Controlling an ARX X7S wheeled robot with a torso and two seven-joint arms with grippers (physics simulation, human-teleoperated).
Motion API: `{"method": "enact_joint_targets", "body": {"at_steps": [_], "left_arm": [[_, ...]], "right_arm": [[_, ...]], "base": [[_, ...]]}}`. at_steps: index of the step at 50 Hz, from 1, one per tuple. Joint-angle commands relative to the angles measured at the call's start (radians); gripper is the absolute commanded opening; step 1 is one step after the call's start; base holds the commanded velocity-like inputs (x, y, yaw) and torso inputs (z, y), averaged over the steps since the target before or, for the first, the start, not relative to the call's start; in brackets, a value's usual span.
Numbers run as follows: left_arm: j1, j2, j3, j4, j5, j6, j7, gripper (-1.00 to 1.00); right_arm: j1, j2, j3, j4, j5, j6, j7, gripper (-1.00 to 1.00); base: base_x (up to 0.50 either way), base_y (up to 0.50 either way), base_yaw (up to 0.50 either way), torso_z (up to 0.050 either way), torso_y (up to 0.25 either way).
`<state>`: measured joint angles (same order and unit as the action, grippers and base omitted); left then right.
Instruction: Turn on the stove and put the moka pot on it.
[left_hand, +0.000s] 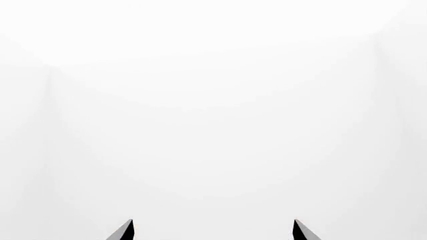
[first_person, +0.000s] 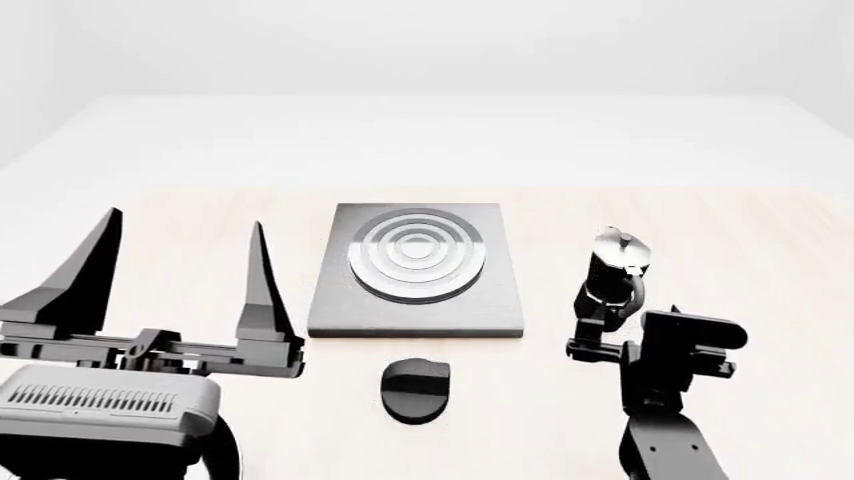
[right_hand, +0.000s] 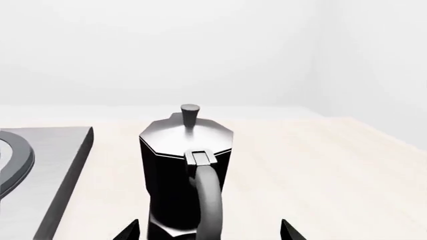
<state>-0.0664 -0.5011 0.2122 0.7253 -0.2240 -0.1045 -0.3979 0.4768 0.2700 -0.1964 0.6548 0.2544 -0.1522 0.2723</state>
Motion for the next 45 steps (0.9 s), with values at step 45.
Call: {"method": "enact_joint_targets", "body": {"at_steps": [45], "left_arm": [[0.002, 0.002, 0.01, -0.03, -0.017, 0.028, 0.001, 1.0]], "right_arm": [[0.117, -0.023, -0.031, 0.191, -0.04, -0.053, 0.001, 1.0]], "base": [[0.0, 0.0, 0.0, 0.0, 0.0]]}}
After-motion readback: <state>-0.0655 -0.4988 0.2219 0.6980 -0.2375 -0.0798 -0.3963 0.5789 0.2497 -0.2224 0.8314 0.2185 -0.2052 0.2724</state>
